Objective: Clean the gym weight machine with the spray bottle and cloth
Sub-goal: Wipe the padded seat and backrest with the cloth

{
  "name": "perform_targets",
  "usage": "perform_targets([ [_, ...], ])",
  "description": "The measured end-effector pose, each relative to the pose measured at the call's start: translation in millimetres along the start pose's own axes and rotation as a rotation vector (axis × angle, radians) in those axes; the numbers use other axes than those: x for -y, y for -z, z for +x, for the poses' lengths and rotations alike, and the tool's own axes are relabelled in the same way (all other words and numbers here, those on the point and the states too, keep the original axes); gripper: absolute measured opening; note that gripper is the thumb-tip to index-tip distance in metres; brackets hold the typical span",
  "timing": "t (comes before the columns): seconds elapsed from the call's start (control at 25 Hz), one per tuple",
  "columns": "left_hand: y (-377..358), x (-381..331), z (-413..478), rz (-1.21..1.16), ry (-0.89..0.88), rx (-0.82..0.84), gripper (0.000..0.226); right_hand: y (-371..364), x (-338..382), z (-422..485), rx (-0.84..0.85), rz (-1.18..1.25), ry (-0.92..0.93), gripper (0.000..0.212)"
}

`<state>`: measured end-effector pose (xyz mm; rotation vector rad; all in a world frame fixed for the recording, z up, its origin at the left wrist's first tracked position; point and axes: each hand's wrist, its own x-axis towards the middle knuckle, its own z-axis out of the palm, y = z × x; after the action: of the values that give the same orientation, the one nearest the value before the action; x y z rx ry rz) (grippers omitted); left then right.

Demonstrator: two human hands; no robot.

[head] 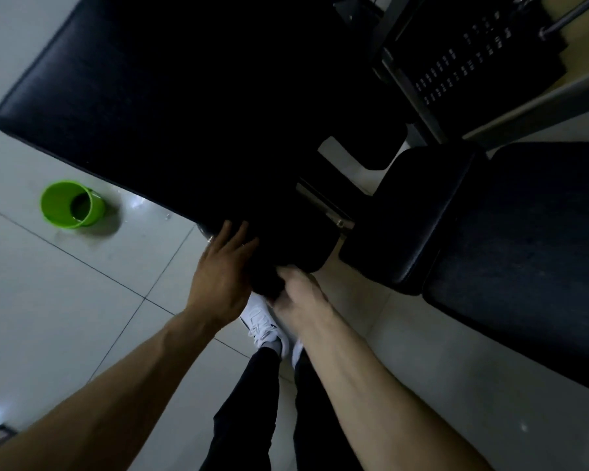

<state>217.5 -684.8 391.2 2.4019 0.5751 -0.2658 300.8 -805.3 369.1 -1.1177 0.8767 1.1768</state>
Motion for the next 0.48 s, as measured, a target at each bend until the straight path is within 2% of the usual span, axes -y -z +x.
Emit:
perform_targets([
  [0.12,29.2,-14.1,-16.0,-0.723,0.362,-0.21,0.053,-48.8,10.3,-23.0,0.167,-0.347,0.268,0.027],
  [0.16,40.7,-18.5,-17.2,-0.902,0.417,-0.267,0.046,-62.4,14.7,-27.1,0.203,-0.482,0.351,0.025],
  [0.24,57.9,-25.4,-21.3,-1.072,0.434,-0.336,0.028,-83.4,18.9,-41.9,0.235,-0.745,0.478,0.023],
  [0.28,65.3,-26.9,-22.4,-1.117,0.43,-0.376,0.027,-92.1,17.8,-50.2,0.258,-0.833,0.525,0.024],
  [0.48,78.3,3.3,-39.5,-1.431,0.673,-0.618,0.022,-115.4,3.8,-62.6,0.443,-1.023,0.638,0.028],
])
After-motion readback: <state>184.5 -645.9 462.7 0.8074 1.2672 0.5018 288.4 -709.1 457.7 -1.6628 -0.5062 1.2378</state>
